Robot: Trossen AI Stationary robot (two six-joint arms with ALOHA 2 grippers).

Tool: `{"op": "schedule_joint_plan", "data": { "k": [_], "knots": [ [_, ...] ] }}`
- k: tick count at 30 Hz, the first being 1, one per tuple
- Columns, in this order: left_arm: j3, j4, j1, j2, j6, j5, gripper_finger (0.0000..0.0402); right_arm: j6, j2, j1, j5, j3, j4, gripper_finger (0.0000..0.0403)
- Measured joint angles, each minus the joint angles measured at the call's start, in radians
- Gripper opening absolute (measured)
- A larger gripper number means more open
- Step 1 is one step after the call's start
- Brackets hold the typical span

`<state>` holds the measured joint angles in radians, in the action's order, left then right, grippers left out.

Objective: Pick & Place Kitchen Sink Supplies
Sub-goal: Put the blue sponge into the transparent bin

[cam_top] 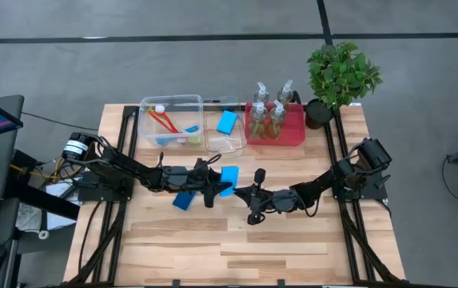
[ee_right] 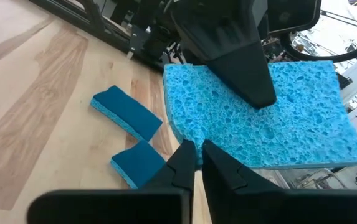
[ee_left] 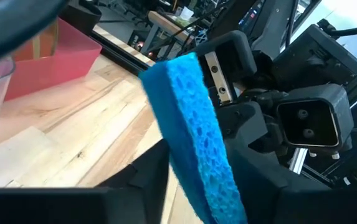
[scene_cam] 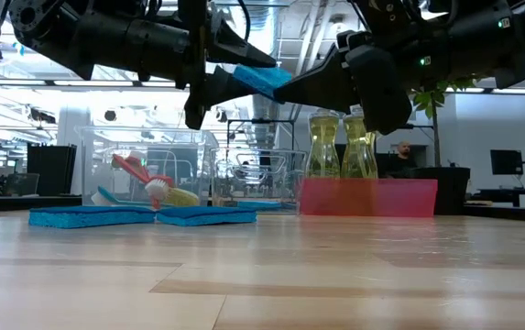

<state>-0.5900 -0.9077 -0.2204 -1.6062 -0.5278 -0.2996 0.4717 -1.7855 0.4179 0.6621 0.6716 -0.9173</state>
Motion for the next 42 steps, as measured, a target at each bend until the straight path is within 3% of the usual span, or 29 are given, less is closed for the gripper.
{"op": "schedule_joint_plan", "data": {
  "k": [11,19,28,35,42],
  "knots": [
    [0.000,-0.001,0.000,0.000,0.070,0.000,0.0015,-0.027,0.000,0.000,-0.011,0.000,0.000,0.0036],
    [0.000,-0.001,0.000,0.001,0.079,0.000,0.0029,-0.035,0.000,-0.002,-0.011,0.000,0.005,0.0075],
    [0.000,0.004,0.016,0.001,0.113,-0.004,0.0026,-0.036,0.000,-0.002,-0.010,0.000,0.062,0.0152],
    [0.000,0.009,0.105,0.001,0.163,-0.005,0.0020,-0.048,0.000,-0.003,-0.008,0.000,0.141,0.0190],
    [0.000,0.009,0.253,0.001,0.183,-0.007,0.0029,-0.111,0.000,-0.023,-0.011,-0.013,0.158,0.0188]
  ]
}}
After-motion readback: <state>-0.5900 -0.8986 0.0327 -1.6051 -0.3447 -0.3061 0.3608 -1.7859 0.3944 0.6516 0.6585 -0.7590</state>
